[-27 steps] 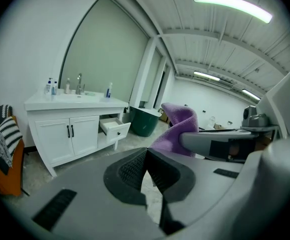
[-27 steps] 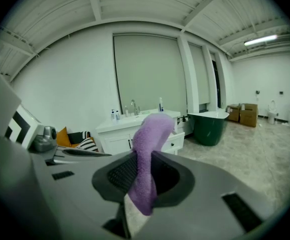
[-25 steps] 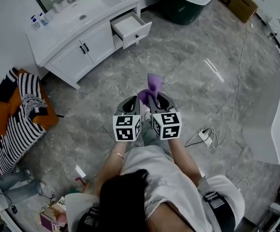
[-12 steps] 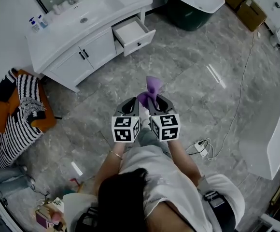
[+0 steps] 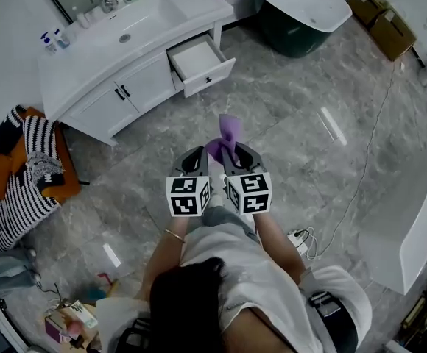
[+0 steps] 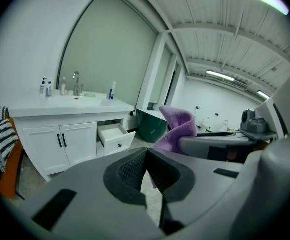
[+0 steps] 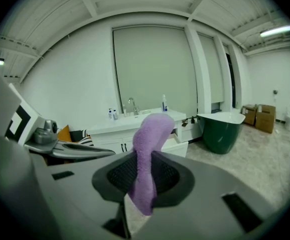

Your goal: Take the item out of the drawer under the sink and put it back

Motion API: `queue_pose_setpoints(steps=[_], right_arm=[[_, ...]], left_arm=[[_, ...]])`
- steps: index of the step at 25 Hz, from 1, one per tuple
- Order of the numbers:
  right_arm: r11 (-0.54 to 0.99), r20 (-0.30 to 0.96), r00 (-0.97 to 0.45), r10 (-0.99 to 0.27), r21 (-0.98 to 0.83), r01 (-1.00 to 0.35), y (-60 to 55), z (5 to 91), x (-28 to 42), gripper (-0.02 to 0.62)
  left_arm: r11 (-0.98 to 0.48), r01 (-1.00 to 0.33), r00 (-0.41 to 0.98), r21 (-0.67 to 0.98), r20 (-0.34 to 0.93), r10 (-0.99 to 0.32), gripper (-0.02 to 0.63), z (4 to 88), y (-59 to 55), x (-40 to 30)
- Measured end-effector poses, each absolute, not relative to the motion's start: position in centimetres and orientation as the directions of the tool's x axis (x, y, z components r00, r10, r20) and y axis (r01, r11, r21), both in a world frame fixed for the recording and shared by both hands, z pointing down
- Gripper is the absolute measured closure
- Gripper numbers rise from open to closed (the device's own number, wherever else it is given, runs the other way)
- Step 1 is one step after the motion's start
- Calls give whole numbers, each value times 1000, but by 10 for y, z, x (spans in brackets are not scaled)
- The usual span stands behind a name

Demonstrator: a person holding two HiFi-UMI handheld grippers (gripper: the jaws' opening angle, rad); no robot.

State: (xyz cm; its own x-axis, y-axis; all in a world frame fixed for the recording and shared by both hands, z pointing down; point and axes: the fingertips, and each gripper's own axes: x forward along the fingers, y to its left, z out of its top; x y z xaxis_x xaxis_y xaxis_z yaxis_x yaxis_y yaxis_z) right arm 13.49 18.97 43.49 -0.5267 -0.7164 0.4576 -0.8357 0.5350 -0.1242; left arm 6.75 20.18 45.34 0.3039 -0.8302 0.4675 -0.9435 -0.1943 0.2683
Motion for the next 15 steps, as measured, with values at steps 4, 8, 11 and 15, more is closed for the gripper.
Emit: queue_pose_setpoints(steps=[4, 8, 11, 15], right_arm=[[540, 458, -531, -713, -124, -832, 170, 434, 143, 515], [544, 453, -534, -714, -123, -830, 159, 432, 147, 515], [544, 448, -536, -716, -124, -830, 153, 432, 148, 515], [542, 455, -533, -714, -123, -831, 147, 435, 151, 515]], left_arm=[[-173, -946, 287, 273, 464, -838, 603, 453, 184, 74], [-166, -950, 277, 266, 465, -841, 603, 452, 175, 76], [-164, -952, 272, 260, 464, -843, 603, 452, 169, 77], [-162, -953, 268, 255, 463, -845, 603, 451, 163, 78]])
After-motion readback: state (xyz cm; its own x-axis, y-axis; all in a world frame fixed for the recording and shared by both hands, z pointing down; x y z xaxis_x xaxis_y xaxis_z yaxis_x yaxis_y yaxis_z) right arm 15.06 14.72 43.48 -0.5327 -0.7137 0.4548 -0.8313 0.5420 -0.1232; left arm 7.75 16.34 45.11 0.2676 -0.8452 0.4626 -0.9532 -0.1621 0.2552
